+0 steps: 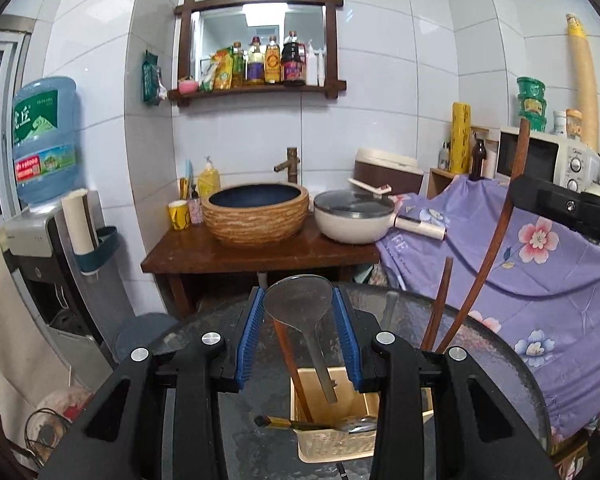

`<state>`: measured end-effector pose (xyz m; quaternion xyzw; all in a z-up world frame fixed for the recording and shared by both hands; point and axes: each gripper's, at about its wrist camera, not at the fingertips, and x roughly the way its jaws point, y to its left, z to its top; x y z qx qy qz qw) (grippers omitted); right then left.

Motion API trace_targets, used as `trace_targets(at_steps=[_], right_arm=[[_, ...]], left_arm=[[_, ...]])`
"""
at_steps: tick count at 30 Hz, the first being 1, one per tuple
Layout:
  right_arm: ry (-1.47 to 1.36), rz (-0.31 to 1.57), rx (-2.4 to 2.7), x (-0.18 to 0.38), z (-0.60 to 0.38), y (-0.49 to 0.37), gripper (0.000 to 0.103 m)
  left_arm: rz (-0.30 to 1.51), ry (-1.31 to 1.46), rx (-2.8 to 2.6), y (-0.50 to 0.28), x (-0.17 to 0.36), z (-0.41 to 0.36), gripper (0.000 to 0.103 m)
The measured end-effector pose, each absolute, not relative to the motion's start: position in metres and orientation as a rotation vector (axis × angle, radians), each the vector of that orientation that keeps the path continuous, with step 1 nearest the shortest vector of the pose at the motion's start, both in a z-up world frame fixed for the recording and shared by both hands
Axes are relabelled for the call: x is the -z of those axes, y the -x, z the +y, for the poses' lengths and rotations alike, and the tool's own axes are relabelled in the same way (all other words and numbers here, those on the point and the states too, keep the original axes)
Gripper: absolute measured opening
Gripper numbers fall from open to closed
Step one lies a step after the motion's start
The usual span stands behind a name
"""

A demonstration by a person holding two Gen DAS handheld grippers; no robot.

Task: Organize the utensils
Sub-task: 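Lower the chopstick and spoon into the holder and open both grippers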

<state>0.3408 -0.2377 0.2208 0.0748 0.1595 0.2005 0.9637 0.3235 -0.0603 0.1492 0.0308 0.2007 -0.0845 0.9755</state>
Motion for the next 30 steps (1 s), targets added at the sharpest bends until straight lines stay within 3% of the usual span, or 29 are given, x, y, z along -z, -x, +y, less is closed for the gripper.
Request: trace_targets(at_steps=[11,22,25,30], right_arm=[[-0.122,0.416,-0.368,-0.144,-0.229,-0.357,0.007],[-0.112,0.472,-0.357,-0.111,-0.227,-0.355,0.007],[-0.103,0.478,-0.357,-0.107,-0.226,-0.353,0.007],[-0.095,0.47,-0.361,-0.105,-0.228,-0.341,0.008]], left_arm=[[0.472,-0.095,0.181,-0.326,-0.098,-0.068,0.035],[0.545,-0.092,0.222,-0.327,-0.077,-0.074,0.035],[0.53,-0.098,0.231,-0.32,-0.078,-0.074,0.046],[0.486,-0.102,0.229,-0.297,-0.083,-0.07,0.072]])
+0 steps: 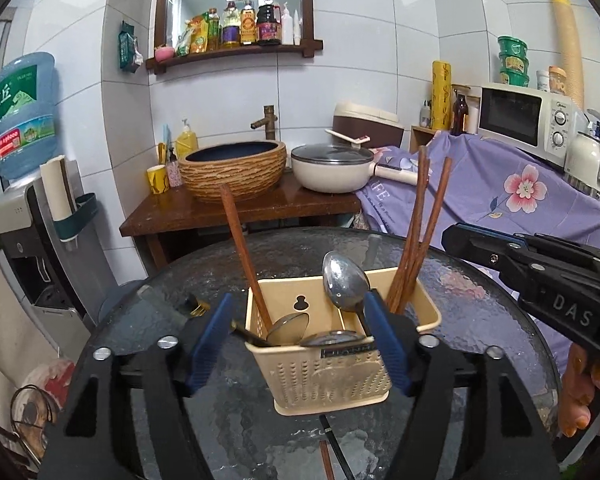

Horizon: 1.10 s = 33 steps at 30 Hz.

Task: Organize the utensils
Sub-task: 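Lower the chopstick and spoon into the holder and open both grippers, then move the left gripper to the wooden chopstick while the right approaches the black chopstick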

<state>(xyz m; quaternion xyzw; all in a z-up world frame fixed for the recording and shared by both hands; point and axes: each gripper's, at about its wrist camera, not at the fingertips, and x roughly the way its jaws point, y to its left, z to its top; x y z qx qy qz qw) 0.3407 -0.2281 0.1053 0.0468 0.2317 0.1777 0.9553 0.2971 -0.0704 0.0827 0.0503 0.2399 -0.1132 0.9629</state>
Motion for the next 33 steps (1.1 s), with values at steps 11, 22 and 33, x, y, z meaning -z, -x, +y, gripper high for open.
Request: trace_targets(at_steps=[11,22,33], right_arm=[[-0.162,0.596,-0.37,-0.053,-0.237,-0.289,0.056],[-0.177,0.739,-0.37,0.019,-0.232,-0.266,0.056],[-0.133,0.761,-0.381,0.024,-0.215,-0.262,0.056]], left_arm=[[0.656,-0.117,0.229,-0.241,-0.015,-0.049,0.088],[0.908,-0.078,0.293,-0.238,0.068,-0.056,0.05],[0.922,-0.173,0.256,-0.255,0.079,-0.074,0.031]])
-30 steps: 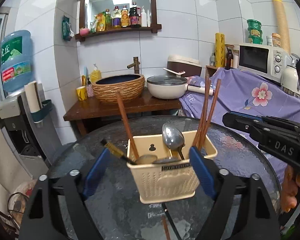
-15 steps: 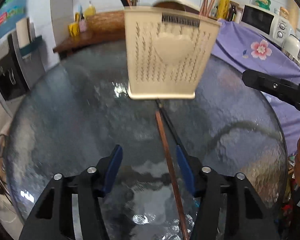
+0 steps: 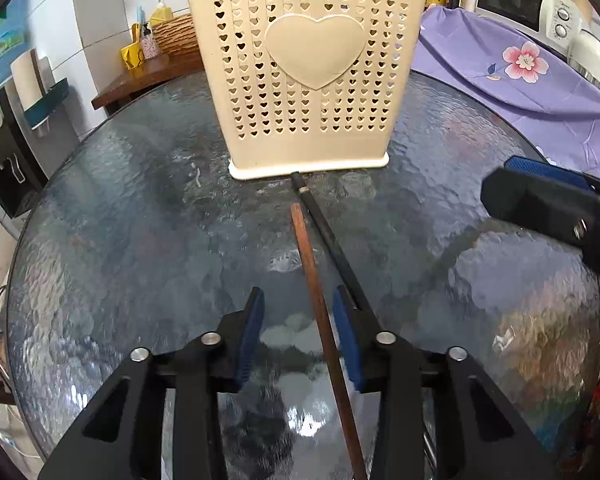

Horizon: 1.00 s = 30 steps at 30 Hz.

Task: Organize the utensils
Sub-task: 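Move the left gripper to the wooden chopstick while the right approaches the black chopstick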

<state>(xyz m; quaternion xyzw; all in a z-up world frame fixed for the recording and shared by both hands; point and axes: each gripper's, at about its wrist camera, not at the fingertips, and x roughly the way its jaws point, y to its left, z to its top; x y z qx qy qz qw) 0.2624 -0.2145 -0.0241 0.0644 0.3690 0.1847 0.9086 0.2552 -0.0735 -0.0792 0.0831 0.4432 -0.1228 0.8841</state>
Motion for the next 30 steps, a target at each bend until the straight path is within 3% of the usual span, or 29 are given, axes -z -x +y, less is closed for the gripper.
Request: trace_targets(at_steps=[9,30], right_arm=[[-0.076,0.816,-0.372,0.03,-0.195,-0.275,0.056],[0.106,0.966,-0.338,0.071,-0.114,-0.339,0.022]], left_arm=[[0.933,-0.136,0.224,-0.277,0.077,-0.058,0.011],[0.946,-0.046,0.21,-0.271,0.075,-0.013,0.01]])
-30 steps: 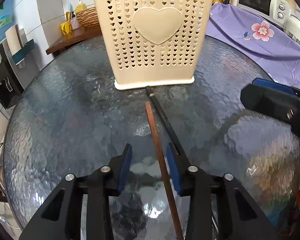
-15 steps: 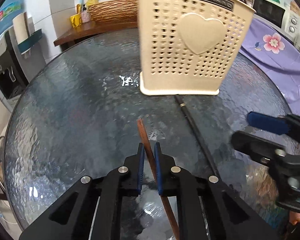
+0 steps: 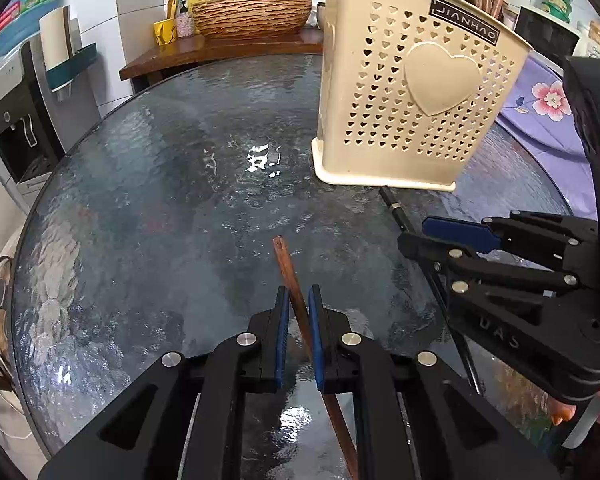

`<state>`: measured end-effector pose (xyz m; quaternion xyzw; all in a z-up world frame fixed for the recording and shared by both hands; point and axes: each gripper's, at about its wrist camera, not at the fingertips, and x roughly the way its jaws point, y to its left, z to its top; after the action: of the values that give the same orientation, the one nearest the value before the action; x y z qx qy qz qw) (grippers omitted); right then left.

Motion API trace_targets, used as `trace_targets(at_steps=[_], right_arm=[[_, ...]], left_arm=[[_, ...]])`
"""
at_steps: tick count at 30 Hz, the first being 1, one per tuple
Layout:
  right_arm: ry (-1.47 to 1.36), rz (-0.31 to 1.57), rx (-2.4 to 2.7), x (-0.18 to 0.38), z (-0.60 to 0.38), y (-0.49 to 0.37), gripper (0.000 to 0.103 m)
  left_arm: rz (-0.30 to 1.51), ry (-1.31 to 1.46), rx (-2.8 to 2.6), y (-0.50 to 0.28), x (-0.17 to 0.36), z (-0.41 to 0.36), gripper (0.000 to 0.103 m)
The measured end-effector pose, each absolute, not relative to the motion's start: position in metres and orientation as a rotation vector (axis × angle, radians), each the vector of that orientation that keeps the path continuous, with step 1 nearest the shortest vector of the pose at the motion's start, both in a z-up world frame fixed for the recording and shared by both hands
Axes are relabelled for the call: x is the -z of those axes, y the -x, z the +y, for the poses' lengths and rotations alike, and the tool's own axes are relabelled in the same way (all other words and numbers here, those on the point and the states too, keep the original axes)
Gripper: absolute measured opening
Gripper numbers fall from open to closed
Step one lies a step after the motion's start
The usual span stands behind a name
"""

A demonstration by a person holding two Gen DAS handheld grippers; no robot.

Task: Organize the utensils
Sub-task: 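Move the left gripper to the wooden chopstick while the right approaches the black chopstick, then grasp the wooden chopstick with the left gripper while the right grasps the black chopstick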

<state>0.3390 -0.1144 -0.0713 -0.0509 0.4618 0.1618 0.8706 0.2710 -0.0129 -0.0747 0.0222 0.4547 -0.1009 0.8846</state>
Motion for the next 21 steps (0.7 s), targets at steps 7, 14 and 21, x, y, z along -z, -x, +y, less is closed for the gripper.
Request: trace_targets(at_steps=[7,14,21], right_arm=[[0.126,0.967,-0.324,0.072,-0.107,-0.348,0.01],[0.096,0.964,-0.338,0.072,-0.117,-0.337,0.008],[0.035,0.883,-0.386,0.047,-0.138,-0.317,0.008]], left_arm=[[0.951,-0.042,0.205,-0.275,0.073,-0.013,0.01],[0.958,-0.033,0.217,-0.277,0.074,-0.017,0.008],[0.895,-0.012,0.241,-0.268,0.053,-0.022,0.008]])
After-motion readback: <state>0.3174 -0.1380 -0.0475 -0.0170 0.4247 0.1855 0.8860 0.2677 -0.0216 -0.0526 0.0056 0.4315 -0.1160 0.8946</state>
